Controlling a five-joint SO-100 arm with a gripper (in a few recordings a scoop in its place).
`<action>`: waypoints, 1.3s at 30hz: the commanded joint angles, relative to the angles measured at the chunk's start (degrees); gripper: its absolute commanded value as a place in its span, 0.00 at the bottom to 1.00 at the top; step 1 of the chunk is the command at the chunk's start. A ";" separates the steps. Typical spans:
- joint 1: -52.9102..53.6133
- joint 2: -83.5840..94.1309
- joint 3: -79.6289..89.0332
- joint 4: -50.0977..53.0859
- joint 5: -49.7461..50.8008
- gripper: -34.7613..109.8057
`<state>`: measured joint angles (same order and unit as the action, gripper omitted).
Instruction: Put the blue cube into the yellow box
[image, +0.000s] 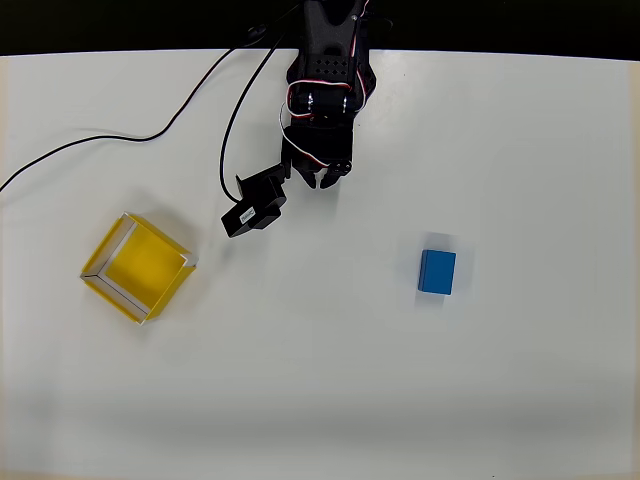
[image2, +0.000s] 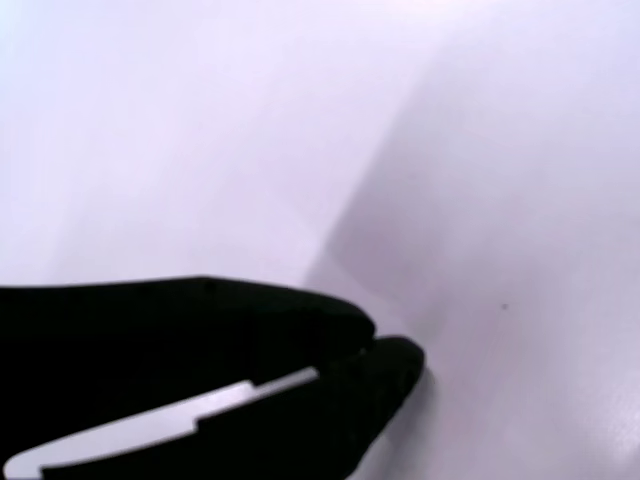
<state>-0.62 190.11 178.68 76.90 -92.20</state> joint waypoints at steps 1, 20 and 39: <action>1.32 1.49 1.49 0.97 -0.35 0.24; 2.81 -1.85 -0.09 -3.34 -4.92 0.33; -8.88 -54.23 -60.47 -14.85 22.68 0.50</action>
<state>-6.33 139.83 134.12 58.62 -74.62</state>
